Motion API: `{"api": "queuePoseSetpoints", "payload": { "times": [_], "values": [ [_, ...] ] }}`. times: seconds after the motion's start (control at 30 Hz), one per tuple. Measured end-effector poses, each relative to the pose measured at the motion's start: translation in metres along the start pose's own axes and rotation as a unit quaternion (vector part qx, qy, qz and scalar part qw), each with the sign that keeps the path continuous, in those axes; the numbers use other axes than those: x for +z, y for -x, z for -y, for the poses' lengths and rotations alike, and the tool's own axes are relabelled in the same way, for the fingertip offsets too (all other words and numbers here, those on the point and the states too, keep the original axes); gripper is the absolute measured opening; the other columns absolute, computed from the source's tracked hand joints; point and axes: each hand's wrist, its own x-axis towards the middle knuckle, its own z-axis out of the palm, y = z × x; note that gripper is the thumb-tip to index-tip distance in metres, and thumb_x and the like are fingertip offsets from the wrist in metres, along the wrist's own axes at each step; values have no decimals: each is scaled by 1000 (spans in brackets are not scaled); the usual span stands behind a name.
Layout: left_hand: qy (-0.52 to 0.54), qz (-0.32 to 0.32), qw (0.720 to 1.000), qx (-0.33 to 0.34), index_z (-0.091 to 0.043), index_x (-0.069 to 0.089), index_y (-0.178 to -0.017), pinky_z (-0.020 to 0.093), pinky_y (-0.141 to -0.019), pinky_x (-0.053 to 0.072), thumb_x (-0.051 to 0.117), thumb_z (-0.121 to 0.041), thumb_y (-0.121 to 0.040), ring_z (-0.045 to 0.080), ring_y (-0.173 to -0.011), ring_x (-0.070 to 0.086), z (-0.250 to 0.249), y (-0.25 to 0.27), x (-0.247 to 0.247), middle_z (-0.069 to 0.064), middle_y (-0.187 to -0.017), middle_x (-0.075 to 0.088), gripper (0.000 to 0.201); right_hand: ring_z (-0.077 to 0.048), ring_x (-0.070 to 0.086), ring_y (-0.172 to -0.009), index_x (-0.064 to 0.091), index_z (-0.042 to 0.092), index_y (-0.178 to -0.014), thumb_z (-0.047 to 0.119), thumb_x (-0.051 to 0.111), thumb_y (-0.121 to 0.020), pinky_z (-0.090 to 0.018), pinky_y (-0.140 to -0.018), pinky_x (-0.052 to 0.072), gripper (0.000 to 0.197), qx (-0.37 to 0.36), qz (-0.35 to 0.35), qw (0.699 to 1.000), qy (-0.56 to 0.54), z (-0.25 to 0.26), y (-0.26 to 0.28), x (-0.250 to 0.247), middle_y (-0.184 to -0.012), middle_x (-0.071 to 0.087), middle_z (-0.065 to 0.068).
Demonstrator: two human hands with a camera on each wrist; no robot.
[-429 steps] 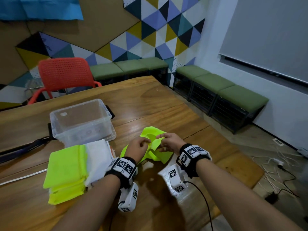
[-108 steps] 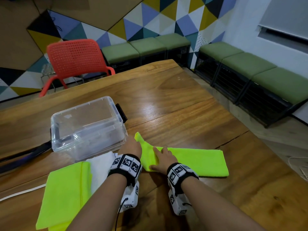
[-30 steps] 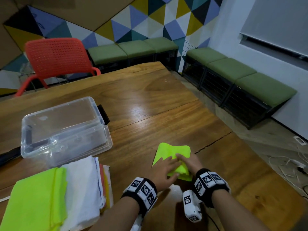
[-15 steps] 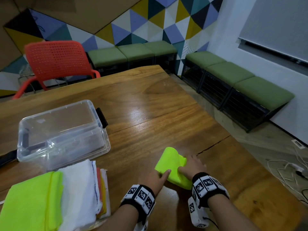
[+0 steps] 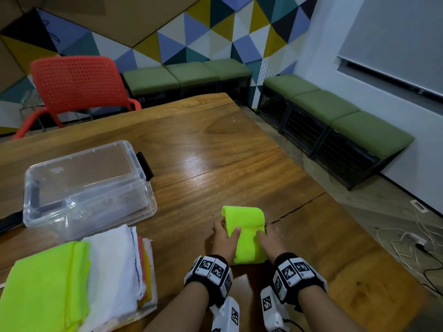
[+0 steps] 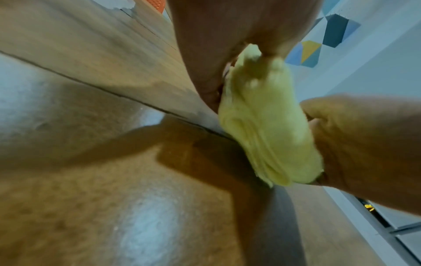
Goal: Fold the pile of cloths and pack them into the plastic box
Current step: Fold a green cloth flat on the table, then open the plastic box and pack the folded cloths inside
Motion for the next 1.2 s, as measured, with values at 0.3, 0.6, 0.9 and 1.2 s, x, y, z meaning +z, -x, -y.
{"api": "queuePoseSetpoints", "payload": {
  "times": [0.3, 0.6, 0.9, 1.2],
  "values": [
    [-26, -16, 996, 80, -23, 7, -147, 40, -103, 41, 46, -14, -97, 29, -125, 47, -16, 8, -44, 11, -145, 38, 64, -29, 40, -131, 17, 14, -146, 26, 45, -98, -36, -99, 38, 58, -76, -22, 958, -275, 40, 22, 12, -150, 30, -12],
    [-282, -96, 948, 110, -25, 36, -143, 32, -84, 43, 31, -14, -101, 33, -102, 56, -44, 26, -129, 23, -137, 42, 44, -34, 42, -129, 22, 23, -148, 6, 30, -100, -37, -104, 36, 52, -227, -11, 965, -131, 123, 64, 48, -145, 38, -20],
    [-284, -185, 937, 82, -27, 40, -141, 40, -87, 48, 34, -18, -99, 39, -96, 59, -27, 91, -249, 29, -112, 57, 44, -24, 32, -138, 25, 17, -148, 21, 41, -99, -29, -106, 31, 52, -304, 53, 945, -105, 199, 132, 115, -153, 29, -10],
    [-335, -279, 900, 10, -35, 38, -141, 38, -94, 43, 34, -22, -97, 35, -113, 52, 21, 127, -312, 20, -124, 54, 46, -29, 51, -114, 9, 27, -150, 33, 36, -100, -37, -101, 39, 58, -319, 131, 938, -8, 231, 162, 194, -145, 32, -25]
  ]
}}
